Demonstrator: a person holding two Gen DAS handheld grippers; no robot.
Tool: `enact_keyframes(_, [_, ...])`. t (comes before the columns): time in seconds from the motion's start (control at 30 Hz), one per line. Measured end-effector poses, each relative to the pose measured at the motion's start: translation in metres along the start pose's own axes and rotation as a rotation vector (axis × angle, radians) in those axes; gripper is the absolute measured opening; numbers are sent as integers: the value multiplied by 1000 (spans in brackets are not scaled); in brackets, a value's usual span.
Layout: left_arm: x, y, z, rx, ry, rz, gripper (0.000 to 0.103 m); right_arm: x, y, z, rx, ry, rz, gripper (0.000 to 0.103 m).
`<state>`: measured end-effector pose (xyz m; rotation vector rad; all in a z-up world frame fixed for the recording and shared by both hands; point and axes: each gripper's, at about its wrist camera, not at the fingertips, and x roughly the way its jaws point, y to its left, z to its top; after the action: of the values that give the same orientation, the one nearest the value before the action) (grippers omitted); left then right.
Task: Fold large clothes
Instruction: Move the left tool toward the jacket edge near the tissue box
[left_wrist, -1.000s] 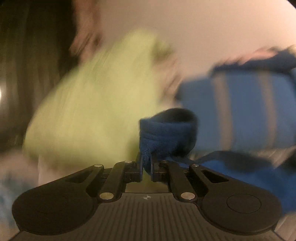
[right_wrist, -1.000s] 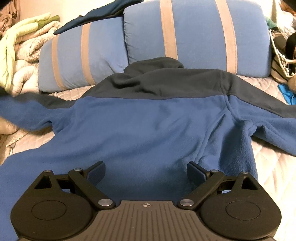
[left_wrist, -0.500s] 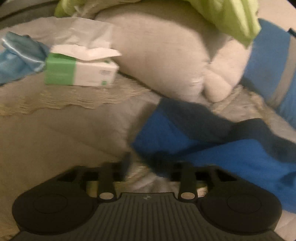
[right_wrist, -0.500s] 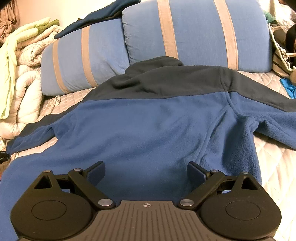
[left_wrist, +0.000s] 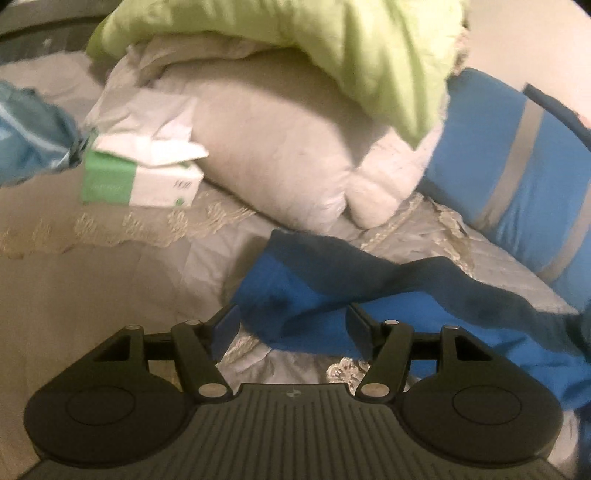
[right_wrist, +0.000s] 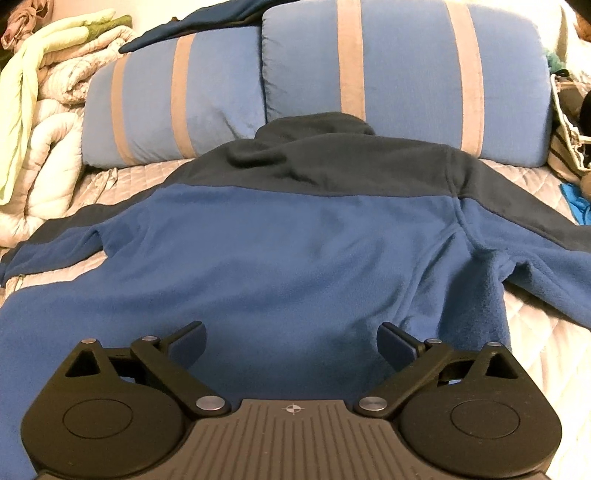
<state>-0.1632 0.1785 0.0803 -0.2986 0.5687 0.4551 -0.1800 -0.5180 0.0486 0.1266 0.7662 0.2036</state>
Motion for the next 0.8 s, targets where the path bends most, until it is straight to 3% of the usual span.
enact_keyframes(0.13, [9,3,8,48,-27,2,63,2,3,1,-19,13,-3,99])
enact_keyframes(0.4, [55,29,33,-139,35,-67,62,1,3,-1,-10,12,-4,99])
enact_keyframes(0.6, [80,34,48,-207,31,-73,60,0,3,-1,9,7,-15,99])
enact_keyframes(0.63, [86,34,50,-205,42,-78,58,0,4,-1,12,5,-20,99])
enact_keyframes(0.7, [97,34,52,-208,89,-95,45,0,4,-1,17,6,-23,99])
enact_keyframes(0.73, [104,34,53,-207,123,-91,31,0,4,-1,18,9,-22,99])
enact_keyframes(0.8, [111,30,55,-165,148,-42,24,1,5,0,20,15,-24,99])
